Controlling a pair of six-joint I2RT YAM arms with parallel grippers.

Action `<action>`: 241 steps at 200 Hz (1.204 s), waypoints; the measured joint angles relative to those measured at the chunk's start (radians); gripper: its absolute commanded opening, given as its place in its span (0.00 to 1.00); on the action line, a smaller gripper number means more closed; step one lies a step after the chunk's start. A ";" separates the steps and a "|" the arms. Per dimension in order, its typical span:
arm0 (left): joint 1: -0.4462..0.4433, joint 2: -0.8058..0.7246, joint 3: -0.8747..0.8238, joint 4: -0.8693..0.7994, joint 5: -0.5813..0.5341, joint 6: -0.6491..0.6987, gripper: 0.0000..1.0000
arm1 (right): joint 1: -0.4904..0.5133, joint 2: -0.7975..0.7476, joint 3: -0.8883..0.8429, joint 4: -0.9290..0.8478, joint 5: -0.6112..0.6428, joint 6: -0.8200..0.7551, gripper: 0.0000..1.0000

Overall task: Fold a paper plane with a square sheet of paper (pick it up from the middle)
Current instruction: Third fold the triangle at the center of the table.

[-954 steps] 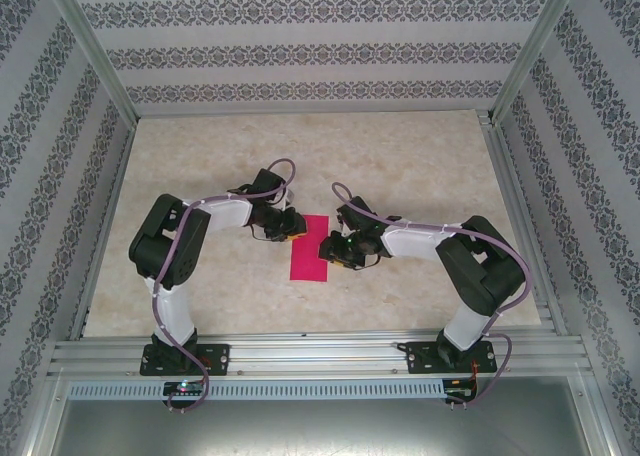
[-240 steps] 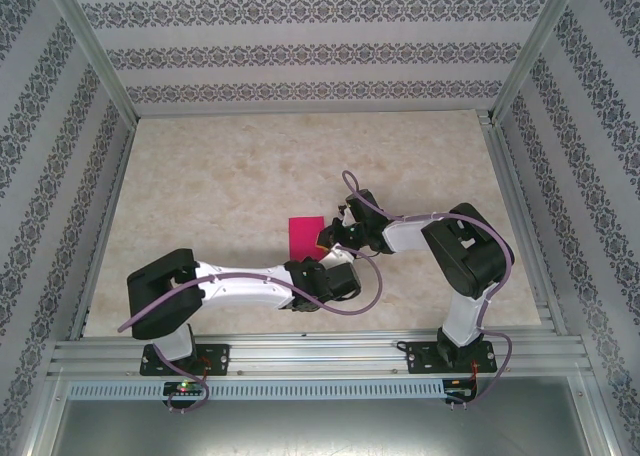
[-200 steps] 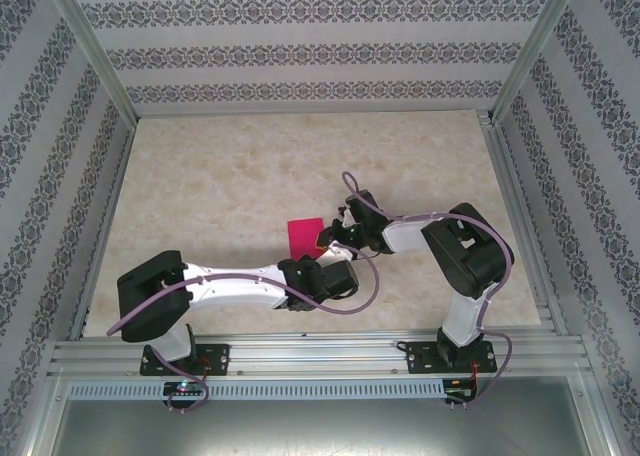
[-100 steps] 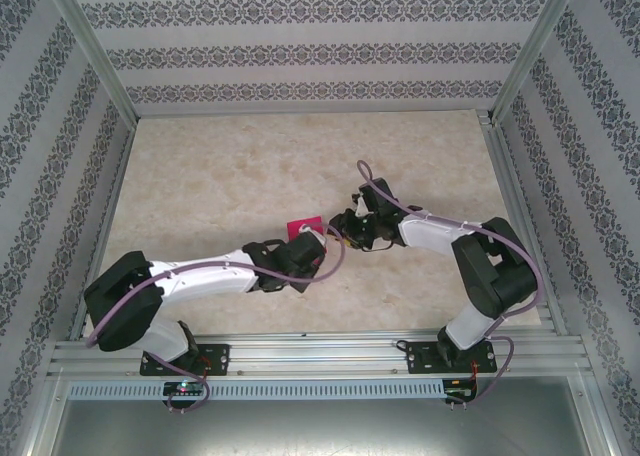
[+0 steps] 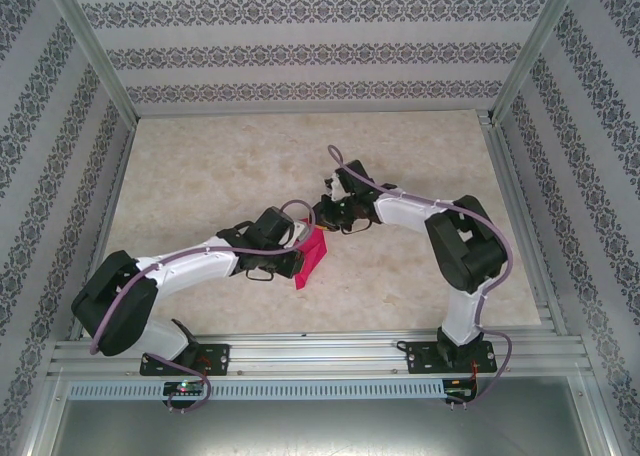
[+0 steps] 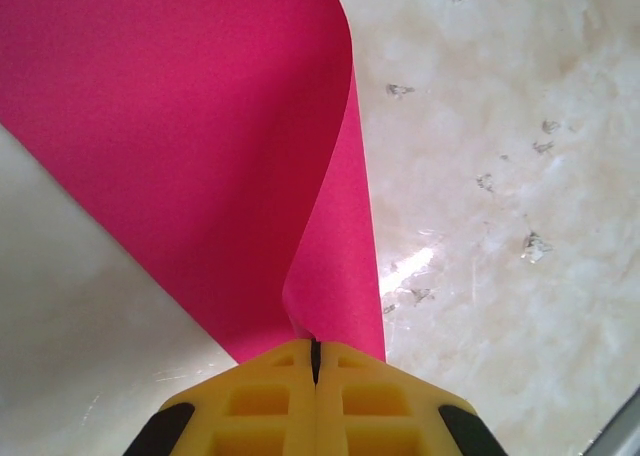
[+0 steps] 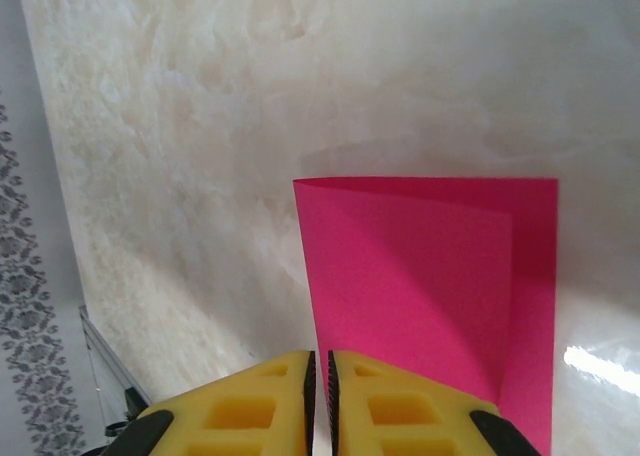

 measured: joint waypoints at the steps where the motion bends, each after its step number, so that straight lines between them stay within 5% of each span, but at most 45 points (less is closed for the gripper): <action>1: 0.000 0.000 0.000 0.000 0.002 0.000 0.03 | 0.000 0.003 0.004 -0.005 0.000 -0.003 0.14; 89: 0.057 0.051 0.015 0.008 0.066 0.001 0.03 | 0.000 0.142 0.092 -0.161 0.053 -0.109 0.12; 241: 0.091 0.167 0.086 -0.015 0.041 0.014 0.06 | 0.000 0.144 0.103 -0.178 0.069 -0.124 0.12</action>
